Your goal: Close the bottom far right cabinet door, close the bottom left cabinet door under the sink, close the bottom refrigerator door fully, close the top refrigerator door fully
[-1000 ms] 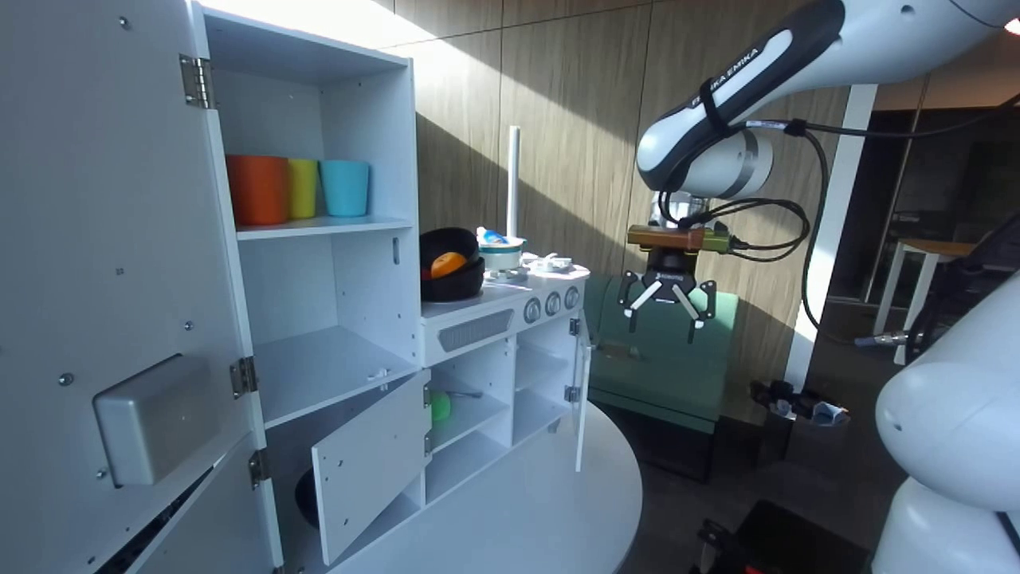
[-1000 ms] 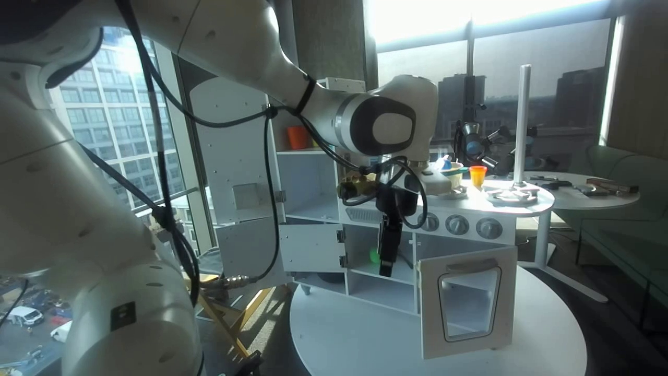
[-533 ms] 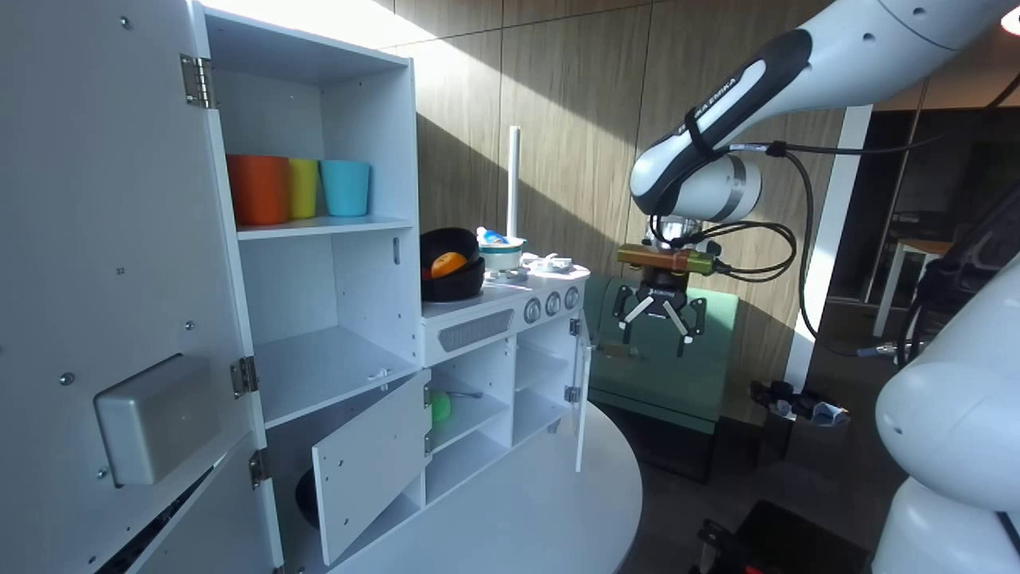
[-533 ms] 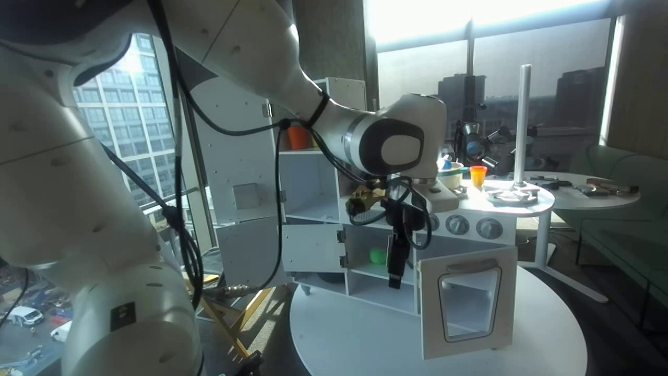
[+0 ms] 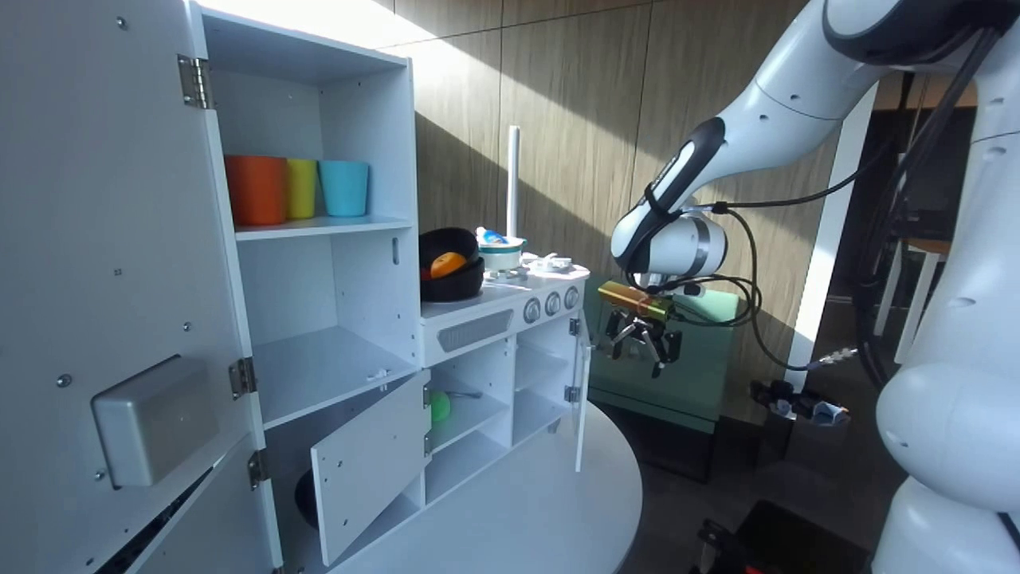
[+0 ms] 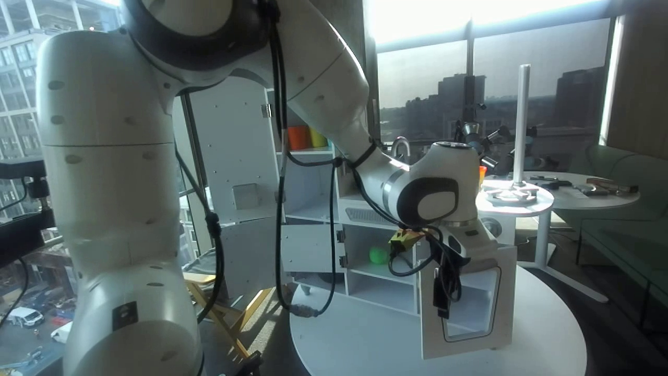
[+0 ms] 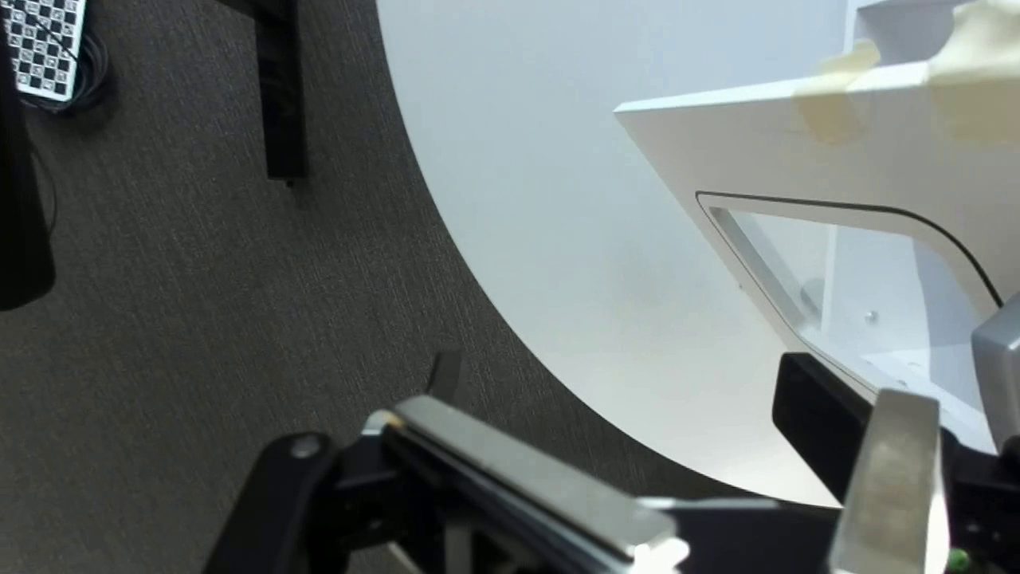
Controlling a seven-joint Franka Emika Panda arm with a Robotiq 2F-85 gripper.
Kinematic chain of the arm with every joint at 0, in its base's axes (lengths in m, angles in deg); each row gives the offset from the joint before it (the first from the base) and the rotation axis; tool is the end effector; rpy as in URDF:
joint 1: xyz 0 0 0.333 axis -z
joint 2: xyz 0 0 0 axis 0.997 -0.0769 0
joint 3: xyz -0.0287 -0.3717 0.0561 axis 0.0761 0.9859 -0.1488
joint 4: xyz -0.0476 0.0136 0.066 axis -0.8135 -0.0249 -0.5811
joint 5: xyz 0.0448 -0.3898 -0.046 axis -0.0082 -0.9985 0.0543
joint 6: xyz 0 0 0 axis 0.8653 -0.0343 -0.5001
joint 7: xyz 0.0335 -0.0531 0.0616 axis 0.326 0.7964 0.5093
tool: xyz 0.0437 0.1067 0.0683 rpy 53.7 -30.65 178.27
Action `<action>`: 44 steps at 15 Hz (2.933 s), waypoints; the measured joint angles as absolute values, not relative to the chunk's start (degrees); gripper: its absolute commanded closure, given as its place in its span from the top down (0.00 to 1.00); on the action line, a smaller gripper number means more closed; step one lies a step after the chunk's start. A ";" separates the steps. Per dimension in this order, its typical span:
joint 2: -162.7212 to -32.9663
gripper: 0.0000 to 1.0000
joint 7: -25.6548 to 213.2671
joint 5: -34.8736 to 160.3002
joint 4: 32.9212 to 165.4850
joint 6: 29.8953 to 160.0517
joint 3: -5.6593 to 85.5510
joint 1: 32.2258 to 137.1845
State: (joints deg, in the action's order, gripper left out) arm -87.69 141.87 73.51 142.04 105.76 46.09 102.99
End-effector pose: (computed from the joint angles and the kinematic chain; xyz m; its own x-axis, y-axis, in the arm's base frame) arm 0.4655 -0.2415 0.3204 0.0634 -0.9979 -0.0130 -0.9938 -0.0620 -0.0921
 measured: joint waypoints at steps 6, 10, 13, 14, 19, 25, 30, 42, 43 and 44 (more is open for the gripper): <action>-92.38 1.00 142.97 78.86 137.63 108.31 46.17 98.74; -91.70 1.00 143.04 80.11 137.48 108.89 46.12 96.20; -91.44 1.00 143.06 78.99 137.49 106.30 46.18 95.10; -91.03 1.00 143.04 77.55 137.54 104.07 46.17 94.64; -86.79 1.00 143.05 72.27 138.08 95.58 43.99 90.34; -83.31 1.00 143.46 71.36 137.69 89.73 37.27 84.84; -82.33 1.00 143.40 71.35 137.76 89.62 32.67 81.03; -81.47 1.00 141.96 72.40 138.23 89.42 29.46 78.73; -81.57 1.00 140.72 73.49 138.49 89.53 29.22 78.55; -81.63 1.00 139.54 74.29 138.60 89.96 28.74 78.21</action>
